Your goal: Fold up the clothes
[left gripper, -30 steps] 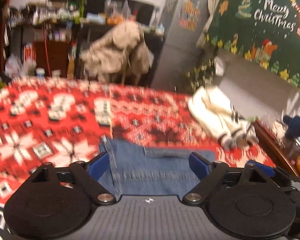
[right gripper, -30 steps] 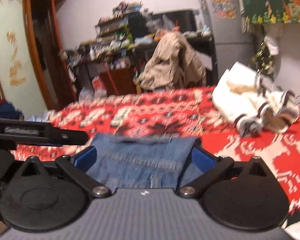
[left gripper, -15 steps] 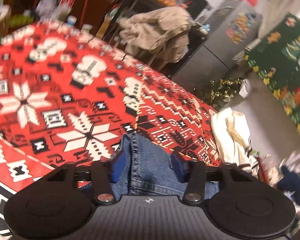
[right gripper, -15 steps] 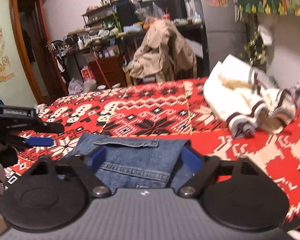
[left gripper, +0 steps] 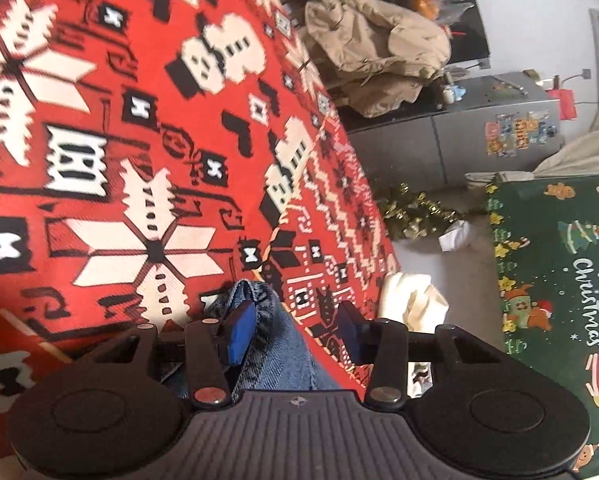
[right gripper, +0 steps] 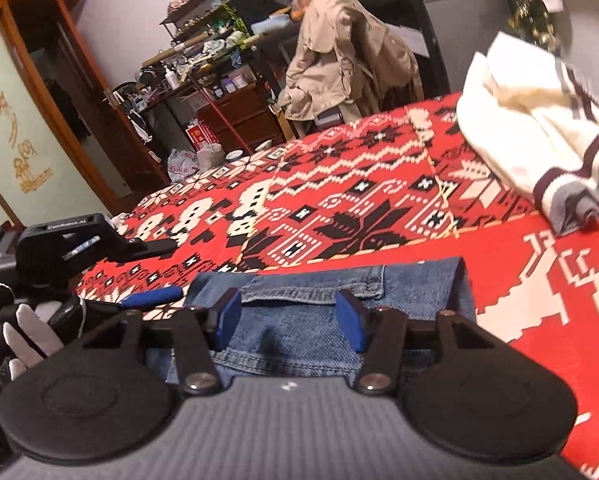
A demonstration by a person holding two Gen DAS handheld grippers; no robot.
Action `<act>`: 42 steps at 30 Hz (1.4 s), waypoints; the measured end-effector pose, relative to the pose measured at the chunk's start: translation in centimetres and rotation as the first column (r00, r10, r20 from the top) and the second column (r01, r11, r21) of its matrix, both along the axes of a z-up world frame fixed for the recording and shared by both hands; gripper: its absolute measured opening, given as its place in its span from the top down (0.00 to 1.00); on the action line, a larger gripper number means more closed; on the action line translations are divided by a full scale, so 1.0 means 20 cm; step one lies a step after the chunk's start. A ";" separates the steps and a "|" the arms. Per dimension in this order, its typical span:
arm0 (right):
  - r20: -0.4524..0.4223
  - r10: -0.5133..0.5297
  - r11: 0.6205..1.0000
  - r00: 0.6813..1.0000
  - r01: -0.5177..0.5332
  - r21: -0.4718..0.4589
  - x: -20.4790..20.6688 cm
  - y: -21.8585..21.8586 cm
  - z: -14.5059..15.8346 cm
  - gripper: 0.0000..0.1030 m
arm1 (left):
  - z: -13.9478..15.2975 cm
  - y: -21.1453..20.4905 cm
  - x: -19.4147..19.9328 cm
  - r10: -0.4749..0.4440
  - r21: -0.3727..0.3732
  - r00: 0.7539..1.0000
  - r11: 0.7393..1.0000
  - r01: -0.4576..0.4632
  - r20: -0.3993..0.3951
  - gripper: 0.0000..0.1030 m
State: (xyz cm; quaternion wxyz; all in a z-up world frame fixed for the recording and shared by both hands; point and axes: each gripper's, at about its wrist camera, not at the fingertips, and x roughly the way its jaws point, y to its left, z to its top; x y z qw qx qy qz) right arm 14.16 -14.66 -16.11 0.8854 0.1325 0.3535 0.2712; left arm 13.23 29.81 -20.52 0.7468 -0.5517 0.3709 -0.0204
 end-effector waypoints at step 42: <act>0.016 0.124 0.992 0.992 -0.124 -0.023 -0.02 0.04 -0.17 0.31 | 0.05 0.14 0.06 -0.001 -0.129 1.000 0.992 0.003 0.018 0.59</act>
